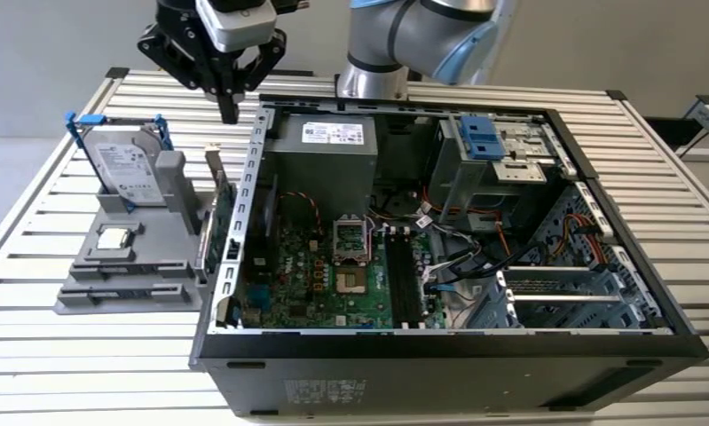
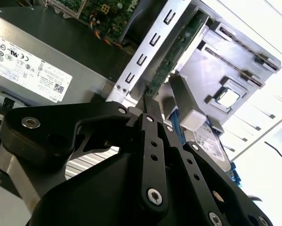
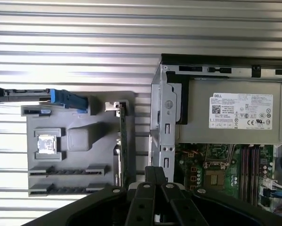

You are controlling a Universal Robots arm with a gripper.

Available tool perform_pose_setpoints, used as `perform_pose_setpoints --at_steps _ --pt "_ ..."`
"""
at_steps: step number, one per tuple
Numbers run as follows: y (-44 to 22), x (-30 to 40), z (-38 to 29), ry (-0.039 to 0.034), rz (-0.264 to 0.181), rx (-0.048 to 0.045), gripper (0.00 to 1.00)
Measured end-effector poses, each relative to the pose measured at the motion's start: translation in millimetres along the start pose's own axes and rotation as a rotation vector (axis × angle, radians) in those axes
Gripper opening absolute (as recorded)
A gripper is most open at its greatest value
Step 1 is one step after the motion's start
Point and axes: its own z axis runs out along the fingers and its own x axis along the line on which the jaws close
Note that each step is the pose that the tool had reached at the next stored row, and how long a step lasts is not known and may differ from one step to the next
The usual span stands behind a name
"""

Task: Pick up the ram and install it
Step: 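Reach for the ram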

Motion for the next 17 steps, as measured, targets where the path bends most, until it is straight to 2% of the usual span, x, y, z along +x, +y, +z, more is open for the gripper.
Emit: perform_pose_setpoints --at_steps 17 --pt "0.1 13.7 0.1 0.0032 -0.036 -0.0006 0.0"
